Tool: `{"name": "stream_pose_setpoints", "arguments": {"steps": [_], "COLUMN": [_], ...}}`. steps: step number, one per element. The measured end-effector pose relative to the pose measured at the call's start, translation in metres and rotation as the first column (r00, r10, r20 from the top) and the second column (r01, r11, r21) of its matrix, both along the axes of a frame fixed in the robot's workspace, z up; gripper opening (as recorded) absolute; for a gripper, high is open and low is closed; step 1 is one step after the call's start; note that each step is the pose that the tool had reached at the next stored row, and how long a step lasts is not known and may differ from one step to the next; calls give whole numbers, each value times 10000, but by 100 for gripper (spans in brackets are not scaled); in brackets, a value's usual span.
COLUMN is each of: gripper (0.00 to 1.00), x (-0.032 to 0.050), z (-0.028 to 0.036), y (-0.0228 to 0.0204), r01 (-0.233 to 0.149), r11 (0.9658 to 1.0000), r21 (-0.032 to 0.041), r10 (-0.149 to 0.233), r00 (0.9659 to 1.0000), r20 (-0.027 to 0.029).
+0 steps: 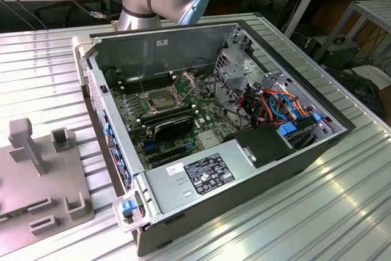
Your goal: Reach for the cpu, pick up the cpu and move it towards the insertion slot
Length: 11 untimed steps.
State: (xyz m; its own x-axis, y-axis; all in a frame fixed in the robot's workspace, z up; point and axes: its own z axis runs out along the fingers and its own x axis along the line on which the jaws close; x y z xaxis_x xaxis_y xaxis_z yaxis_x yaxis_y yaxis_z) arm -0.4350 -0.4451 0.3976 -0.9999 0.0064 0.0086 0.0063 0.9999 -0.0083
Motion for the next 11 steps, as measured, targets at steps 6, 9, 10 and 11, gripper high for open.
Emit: {"name": "stream_pose_setpoints", "arguments": {"steps": [6, 9, 10, 11], "gripper": [55, 55, 55, 55], "x": [25, 40, 46, 51], "z": [0, 0, 0, 0], "y": [0, 0, 0, 0], "r01": [0, 0, 0, 0], "r11": [10000, 10000, 10000, 10000], "r21": [0, 0, 0, 0], "r10": [0, 0, 0, 0], "r00": [10000, 10000, 10000, 10000], "r20": [0, 0, 0, -1]}}
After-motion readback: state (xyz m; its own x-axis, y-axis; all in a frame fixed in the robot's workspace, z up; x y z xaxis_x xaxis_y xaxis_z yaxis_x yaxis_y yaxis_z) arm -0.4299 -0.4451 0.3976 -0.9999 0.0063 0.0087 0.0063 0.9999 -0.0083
